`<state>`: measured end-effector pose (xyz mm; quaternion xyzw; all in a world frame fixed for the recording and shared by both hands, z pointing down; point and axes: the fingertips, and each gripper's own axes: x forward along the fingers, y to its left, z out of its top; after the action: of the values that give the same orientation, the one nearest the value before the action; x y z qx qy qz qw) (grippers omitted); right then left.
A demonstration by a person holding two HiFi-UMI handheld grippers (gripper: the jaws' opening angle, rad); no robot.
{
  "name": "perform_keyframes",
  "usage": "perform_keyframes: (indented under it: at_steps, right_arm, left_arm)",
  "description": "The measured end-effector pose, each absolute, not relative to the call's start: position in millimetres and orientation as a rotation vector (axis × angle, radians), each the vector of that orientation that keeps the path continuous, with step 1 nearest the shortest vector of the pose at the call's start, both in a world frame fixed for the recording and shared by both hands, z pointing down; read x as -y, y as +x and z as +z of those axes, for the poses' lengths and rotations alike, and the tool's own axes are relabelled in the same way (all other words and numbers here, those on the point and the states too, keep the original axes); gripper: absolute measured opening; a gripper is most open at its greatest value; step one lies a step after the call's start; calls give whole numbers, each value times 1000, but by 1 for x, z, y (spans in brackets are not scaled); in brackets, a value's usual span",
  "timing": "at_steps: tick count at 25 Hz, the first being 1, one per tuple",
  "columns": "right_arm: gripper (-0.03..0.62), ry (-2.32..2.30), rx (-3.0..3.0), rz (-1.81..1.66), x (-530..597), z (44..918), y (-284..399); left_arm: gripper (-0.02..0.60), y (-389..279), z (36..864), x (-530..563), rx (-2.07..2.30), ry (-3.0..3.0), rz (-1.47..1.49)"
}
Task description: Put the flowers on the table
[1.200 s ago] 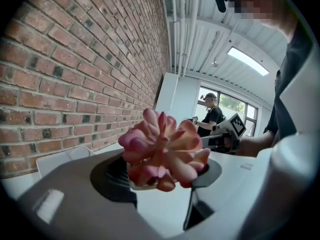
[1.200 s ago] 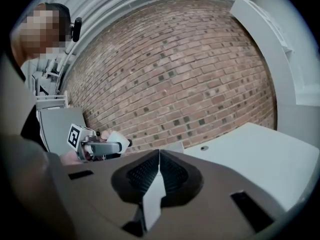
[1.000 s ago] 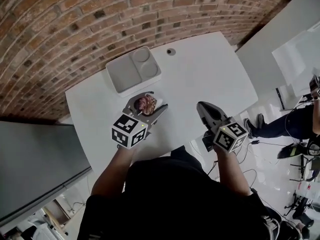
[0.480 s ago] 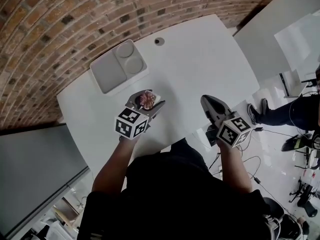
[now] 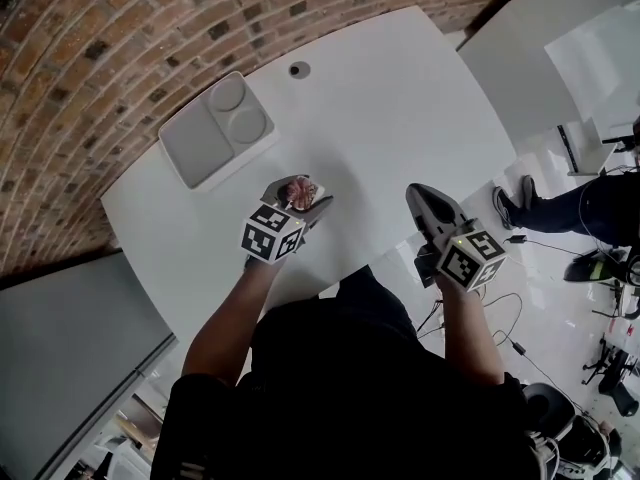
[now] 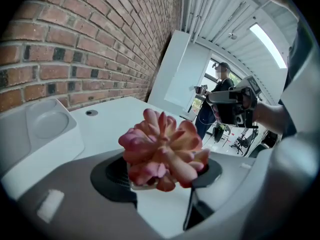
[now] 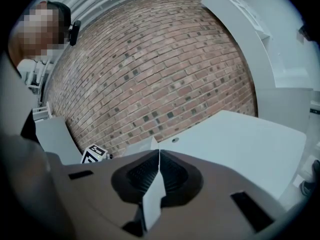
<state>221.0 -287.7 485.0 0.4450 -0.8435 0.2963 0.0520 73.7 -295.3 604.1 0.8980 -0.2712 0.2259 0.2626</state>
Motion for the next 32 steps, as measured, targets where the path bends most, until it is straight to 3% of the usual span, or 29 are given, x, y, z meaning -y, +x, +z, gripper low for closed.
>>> perform_keyframes:
  at_steps: [32]
  right_arm:
    - [14,1399,2533,904,282,494,227]
  left_arm:
    - [281,75,711,287,662,2332,922]
